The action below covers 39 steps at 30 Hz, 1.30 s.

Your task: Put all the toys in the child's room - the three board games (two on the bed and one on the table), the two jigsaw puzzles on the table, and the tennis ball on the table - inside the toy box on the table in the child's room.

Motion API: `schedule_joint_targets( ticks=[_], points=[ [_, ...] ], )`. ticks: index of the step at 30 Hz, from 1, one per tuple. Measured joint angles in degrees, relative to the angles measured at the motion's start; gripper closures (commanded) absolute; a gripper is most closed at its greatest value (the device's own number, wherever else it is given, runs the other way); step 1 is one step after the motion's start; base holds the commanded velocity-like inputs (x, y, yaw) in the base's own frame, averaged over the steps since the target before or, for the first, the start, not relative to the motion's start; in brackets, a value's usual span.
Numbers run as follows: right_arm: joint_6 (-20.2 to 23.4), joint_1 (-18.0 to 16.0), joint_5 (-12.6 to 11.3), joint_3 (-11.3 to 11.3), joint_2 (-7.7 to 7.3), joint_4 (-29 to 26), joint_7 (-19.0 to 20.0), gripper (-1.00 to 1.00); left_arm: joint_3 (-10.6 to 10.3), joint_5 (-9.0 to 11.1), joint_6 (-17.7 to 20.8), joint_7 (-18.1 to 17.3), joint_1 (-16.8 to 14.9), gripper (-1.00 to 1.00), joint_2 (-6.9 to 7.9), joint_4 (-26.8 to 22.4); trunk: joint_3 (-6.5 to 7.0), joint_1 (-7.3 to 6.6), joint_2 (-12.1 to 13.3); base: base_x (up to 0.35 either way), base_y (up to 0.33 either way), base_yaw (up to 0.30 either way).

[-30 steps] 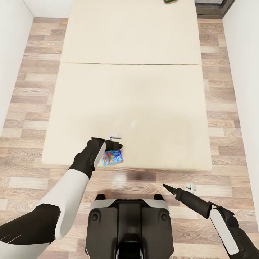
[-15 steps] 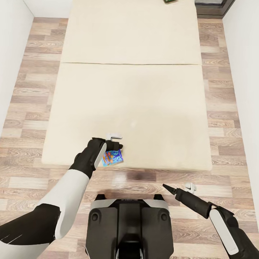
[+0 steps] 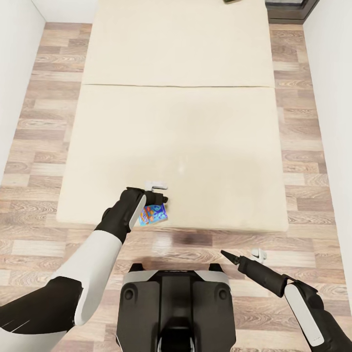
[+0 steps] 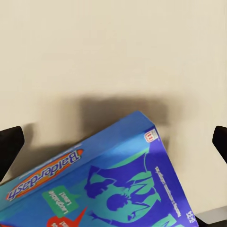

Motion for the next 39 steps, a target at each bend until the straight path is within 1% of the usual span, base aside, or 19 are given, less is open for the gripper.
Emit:
schedule_joint_targets(
  ticks=[8, 16, 39],
  points=[
    [0.17, 0.0, 0.0, 0.01, -0.06, 0.01, -0.01, -1.0, -0.02, -0.01, -0.07, 0.01, 0.0, -1.0, 0.0, 0.06, -0.67, 0.0, 0.0, -0.003, 0.0, 0.0],
    [0.05, 0.0, -0.01, 0.01, -0.06, -0.04, 0.05, -1.0, -0.16, -0.13, -0.16, 0.08, 0.0, -1.0, 0.0, 0.08, -1.31, 0.0, 0.0, -0.081, 0.0, 0.0],
    [-0.1, 0.0, 0.07, 0.01, -0.15, -0.04, 0.08, -1.0, -0.2, -0.01, -0.19, 0.02, 0.0, -1.0, 0.0, 0.08, -1.39, 0.01, 0.0, -0.013, 0.0, 0.0]
  ],
)
